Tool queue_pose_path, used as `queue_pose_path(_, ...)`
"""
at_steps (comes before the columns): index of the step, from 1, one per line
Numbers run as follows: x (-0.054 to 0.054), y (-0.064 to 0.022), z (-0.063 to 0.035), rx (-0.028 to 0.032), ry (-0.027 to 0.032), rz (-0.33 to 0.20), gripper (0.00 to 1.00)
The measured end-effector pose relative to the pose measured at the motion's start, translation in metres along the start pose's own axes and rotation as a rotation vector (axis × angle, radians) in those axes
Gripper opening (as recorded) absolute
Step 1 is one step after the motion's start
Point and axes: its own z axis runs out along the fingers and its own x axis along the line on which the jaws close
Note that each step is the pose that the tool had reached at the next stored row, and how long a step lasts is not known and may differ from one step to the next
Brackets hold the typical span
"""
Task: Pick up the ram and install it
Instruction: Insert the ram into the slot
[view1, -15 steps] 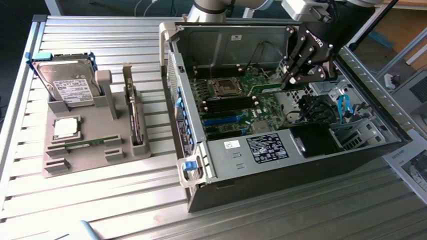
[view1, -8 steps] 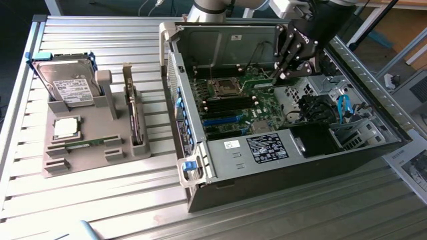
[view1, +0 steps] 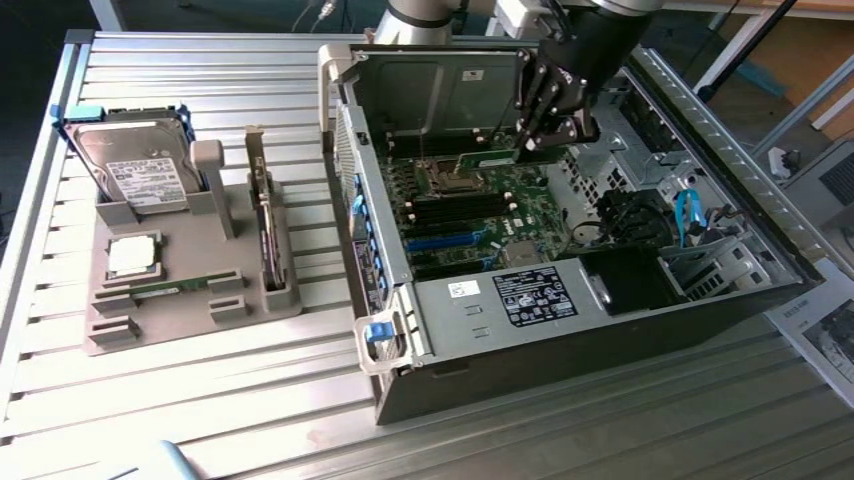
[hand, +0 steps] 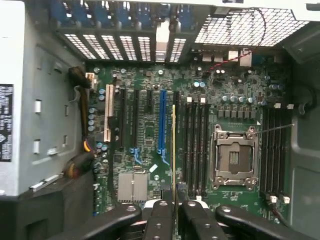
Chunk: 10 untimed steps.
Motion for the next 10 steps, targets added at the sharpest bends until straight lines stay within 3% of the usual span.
queue_pose_path(3,-0.01,0.0009,0.0115,0.0001,-0.0001,0.0,0.13)
queue_pose_path(10,-0.013,0.0026,0.0332,0.0,0.0,0.0,0.13)
